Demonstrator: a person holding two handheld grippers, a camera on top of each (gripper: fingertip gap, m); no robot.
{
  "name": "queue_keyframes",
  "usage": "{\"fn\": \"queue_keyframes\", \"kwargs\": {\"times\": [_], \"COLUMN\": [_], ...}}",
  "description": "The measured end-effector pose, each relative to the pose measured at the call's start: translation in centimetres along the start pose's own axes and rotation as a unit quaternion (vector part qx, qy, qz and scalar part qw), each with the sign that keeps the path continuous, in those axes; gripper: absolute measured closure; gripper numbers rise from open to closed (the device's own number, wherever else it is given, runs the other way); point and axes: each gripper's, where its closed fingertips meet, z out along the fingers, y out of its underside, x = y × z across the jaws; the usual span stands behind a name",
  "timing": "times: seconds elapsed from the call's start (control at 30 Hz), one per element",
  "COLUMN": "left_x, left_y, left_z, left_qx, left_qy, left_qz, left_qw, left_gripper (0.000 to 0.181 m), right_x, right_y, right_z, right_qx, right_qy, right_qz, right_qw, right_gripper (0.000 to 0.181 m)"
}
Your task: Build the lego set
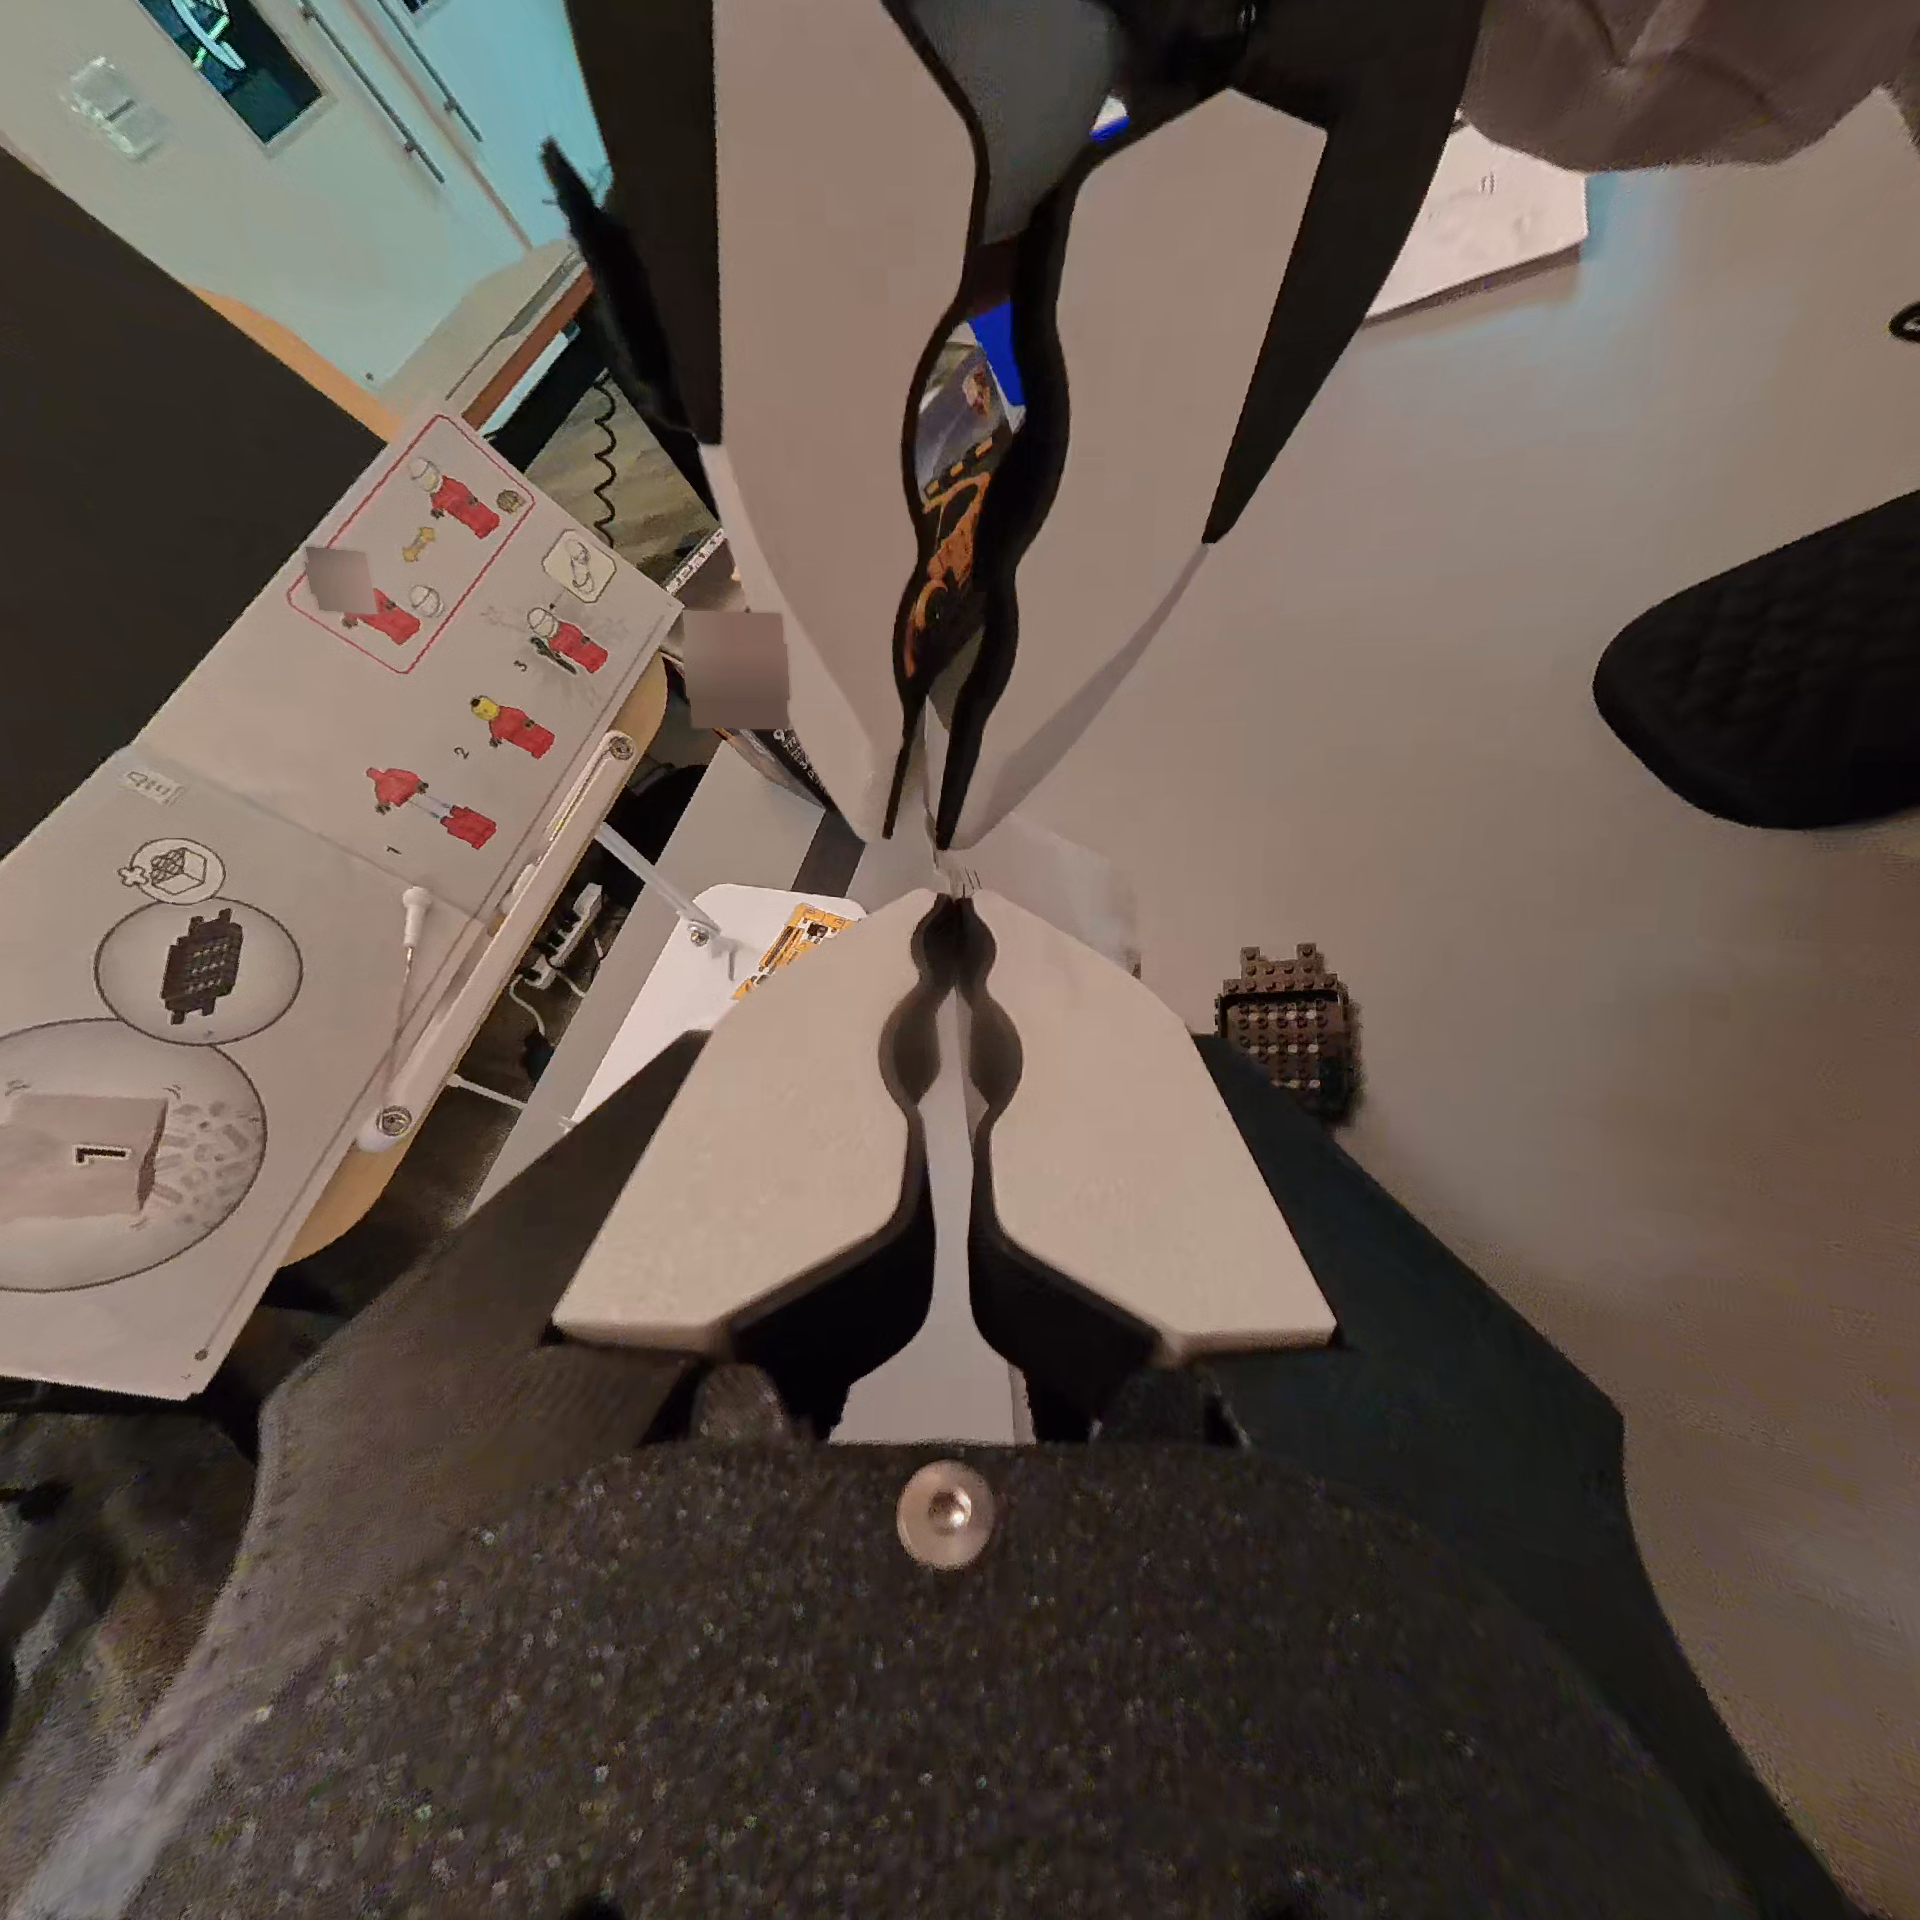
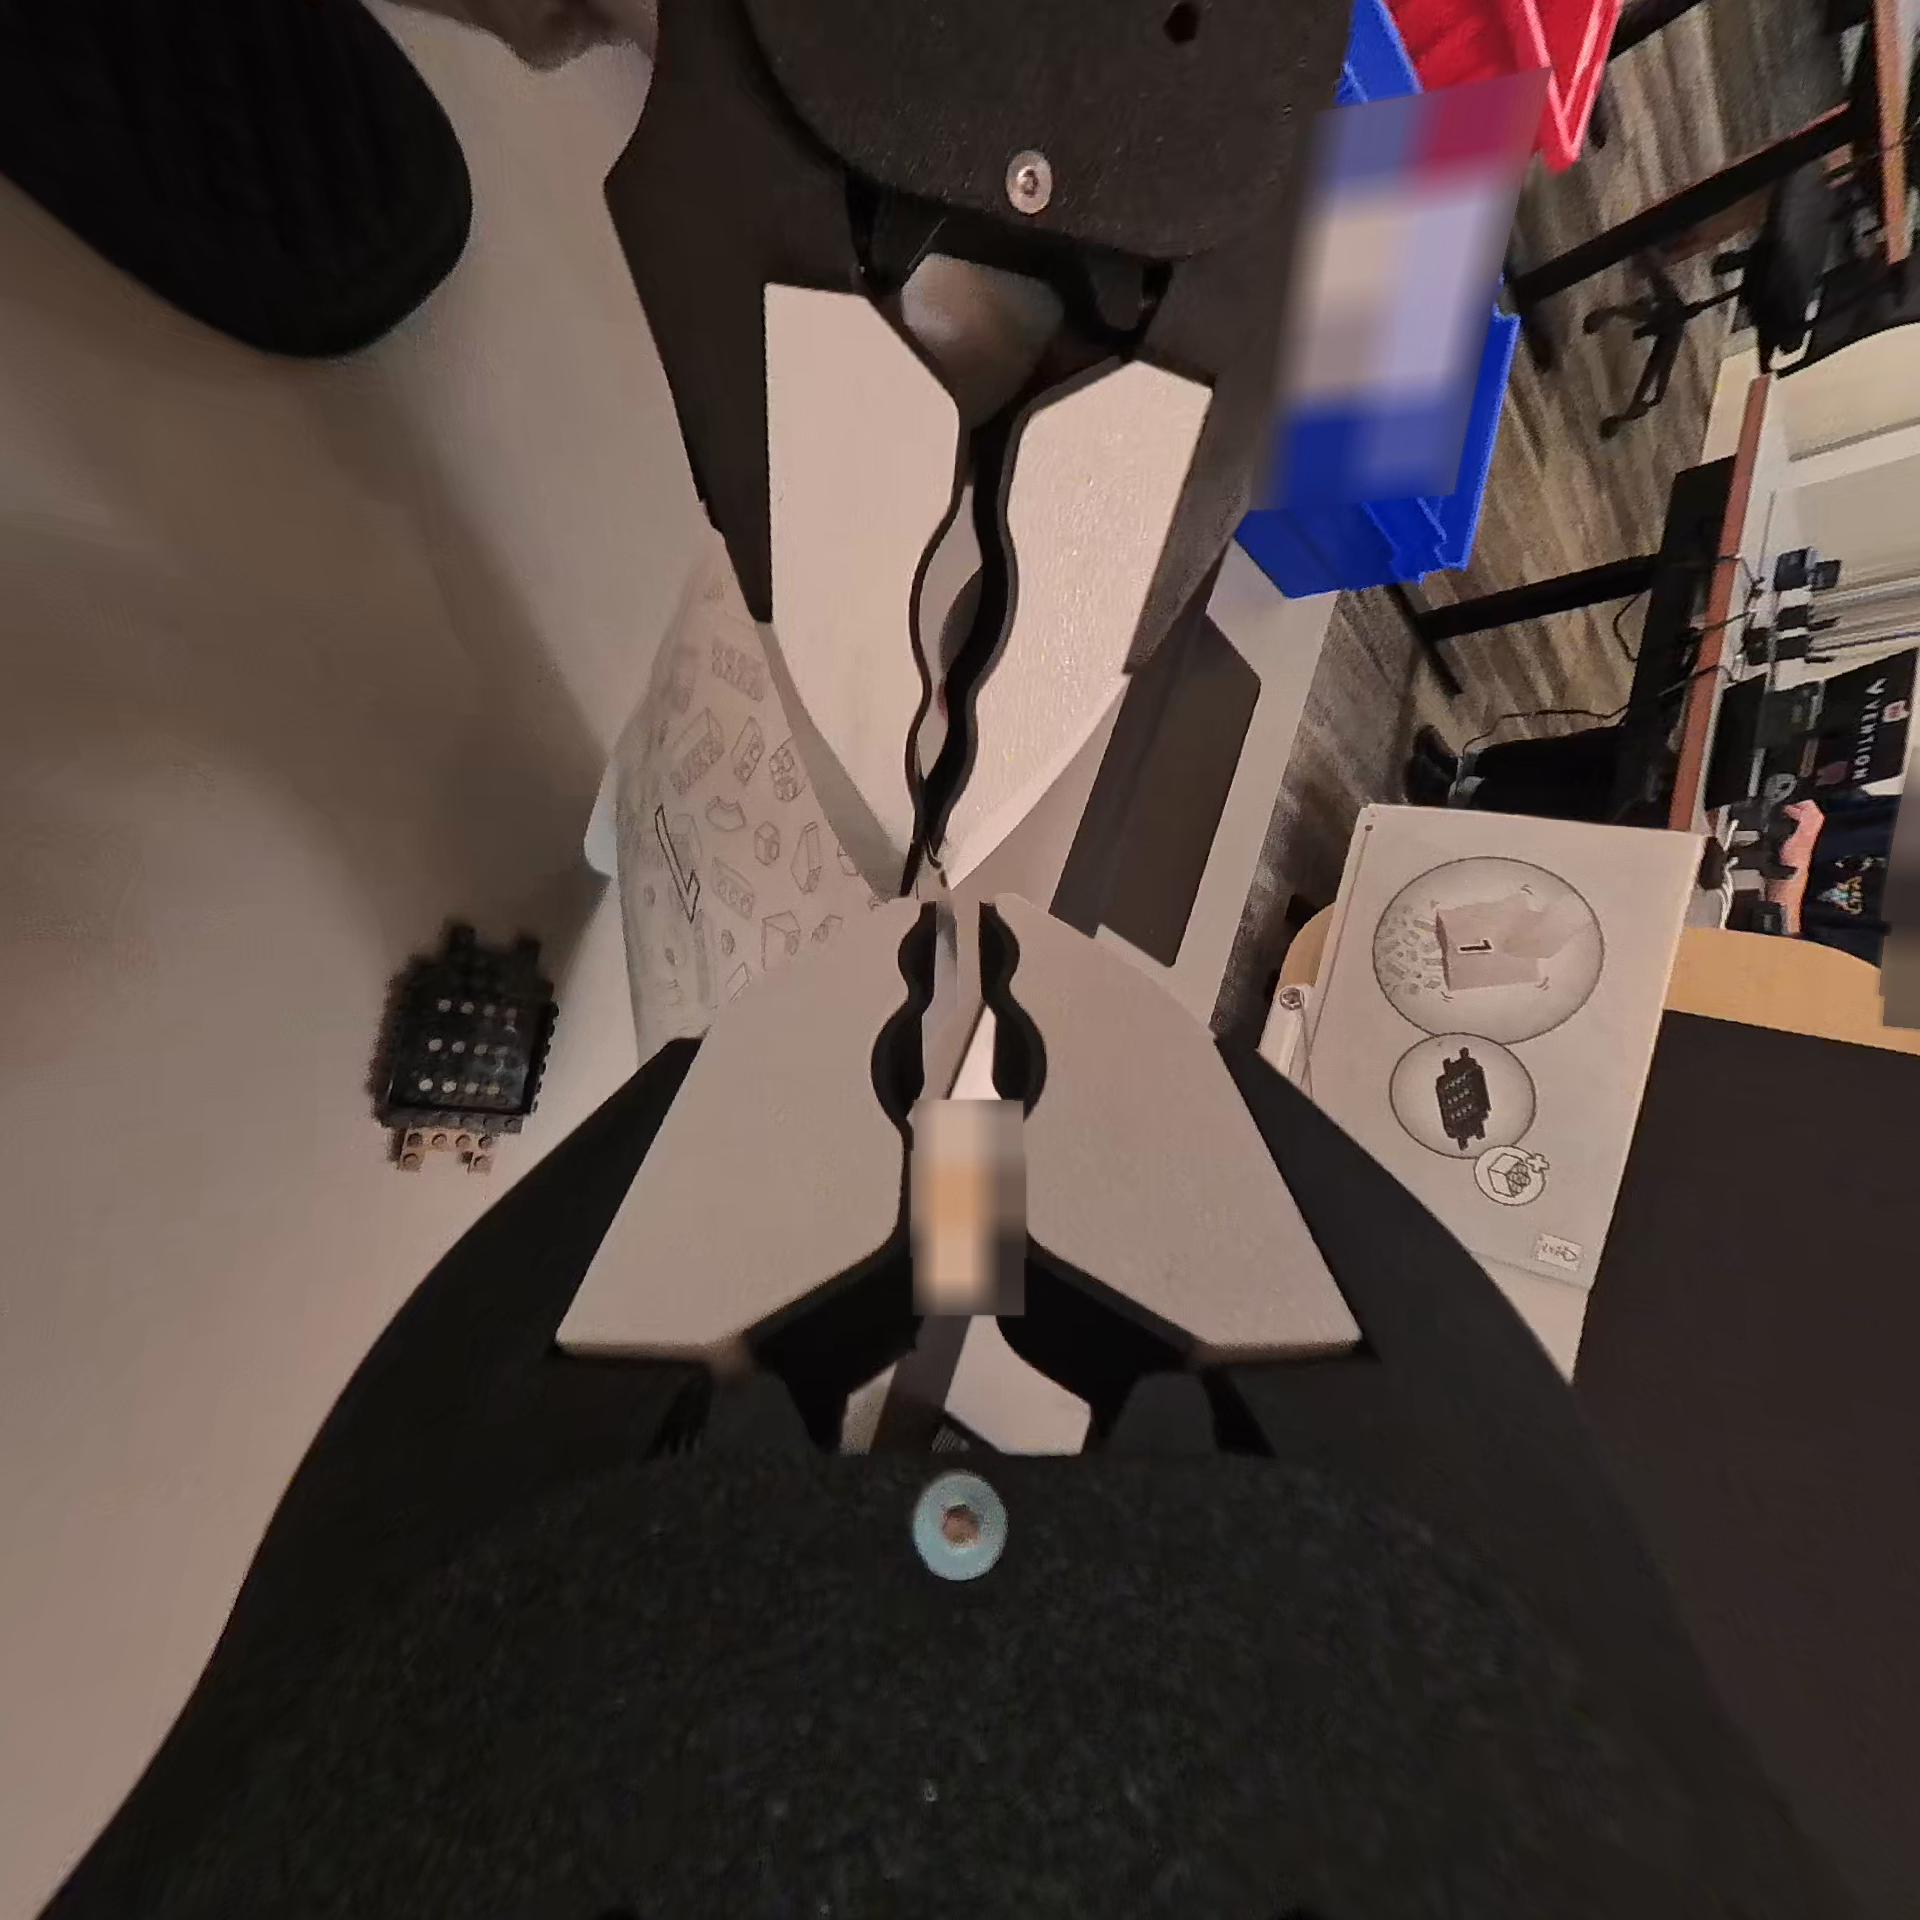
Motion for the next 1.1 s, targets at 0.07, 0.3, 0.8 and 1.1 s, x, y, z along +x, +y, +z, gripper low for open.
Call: {"fn": "queue_keyframes", "kwargs": {"times": [0.07, 0.3, 0.8, 1.1], "left_x": [0.0, -0.6, 0.7, -1.3], "left_y": [-0.2, -1.0, -0.6, 0.3], "left_z": [-0.1, -1.6, -4.9, -7.2], "left_qx": [-0.004, 0.019, 0.058, 0.047], "left_qy": [0.004, 0.068, 0.222, 0.182], "left_qz": [0.006, -0.108, -0.223, -0.226], "left_qw": [1.0, 0.992, 0.947, 0.956], "left_gripper": [0.181, 0.181, 0.18, 0.18], "right_x": [-0.2, 0.5, -4.2, -7.2], "right_y": [0.1, -1.2, -1.5, -1.7], "right_z": [0.0, -0.5, -0.3, 0.3], "right_qx": [-0.011, -0.003, 0.025, 0.057], "right_qy": [-0.008, 0.094, 0.195, 0.174], "right_qz": [-0.007, -0.08, -0.21, -0.156], "right_qw": [1.0, 0.992, 0.958, 0.971], "right_gripper": [0.176, 0.181, 0.181, 0.181]}}
